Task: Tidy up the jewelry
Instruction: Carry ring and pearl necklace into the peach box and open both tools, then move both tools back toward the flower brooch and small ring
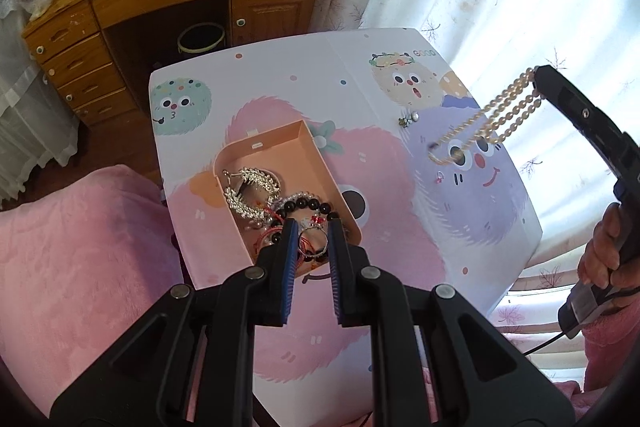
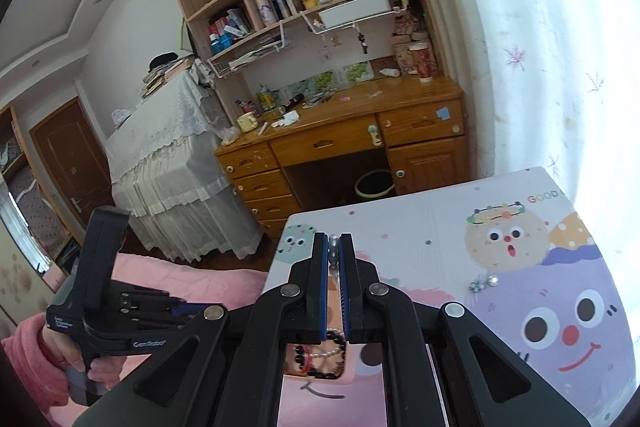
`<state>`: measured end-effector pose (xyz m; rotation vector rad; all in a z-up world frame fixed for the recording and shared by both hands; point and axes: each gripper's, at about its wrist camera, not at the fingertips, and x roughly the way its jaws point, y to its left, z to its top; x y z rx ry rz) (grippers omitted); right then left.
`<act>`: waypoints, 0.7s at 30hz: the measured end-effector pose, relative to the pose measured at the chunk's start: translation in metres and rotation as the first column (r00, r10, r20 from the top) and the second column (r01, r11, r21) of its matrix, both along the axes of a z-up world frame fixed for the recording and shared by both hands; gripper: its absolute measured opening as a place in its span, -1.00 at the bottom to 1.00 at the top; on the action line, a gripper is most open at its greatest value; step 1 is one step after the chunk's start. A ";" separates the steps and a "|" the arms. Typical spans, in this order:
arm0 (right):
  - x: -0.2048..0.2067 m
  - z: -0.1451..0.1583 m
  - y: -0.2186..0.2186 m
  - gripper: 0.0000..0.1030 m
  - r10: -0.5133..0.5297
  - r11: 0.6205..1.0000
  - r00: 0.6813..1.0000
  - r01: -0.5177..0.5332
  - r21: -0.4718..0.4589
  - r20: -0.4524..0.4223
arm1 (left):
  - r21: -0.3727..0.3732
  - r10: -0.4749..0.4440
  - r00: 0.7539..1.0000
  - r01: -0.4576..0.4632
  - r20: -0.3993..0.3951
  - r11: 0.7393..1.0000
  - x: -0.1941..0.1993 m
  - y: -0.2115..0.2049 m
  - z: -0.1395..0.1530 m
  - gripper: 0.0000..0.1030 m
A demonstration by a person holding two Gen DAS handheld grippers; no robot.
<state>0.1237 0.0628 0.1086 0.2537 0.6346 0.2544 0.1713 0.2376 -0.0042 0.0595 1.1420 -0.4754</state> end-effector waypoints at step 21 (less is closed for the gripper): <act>0.015 -0.041 0.128 -0.54 0.148 0.987 0.974 -0.156 -0.031 -0.170 | -0.163 0.049 0.998 -0.041 0.043 0.986 0.048 0.025 -0.013 0.26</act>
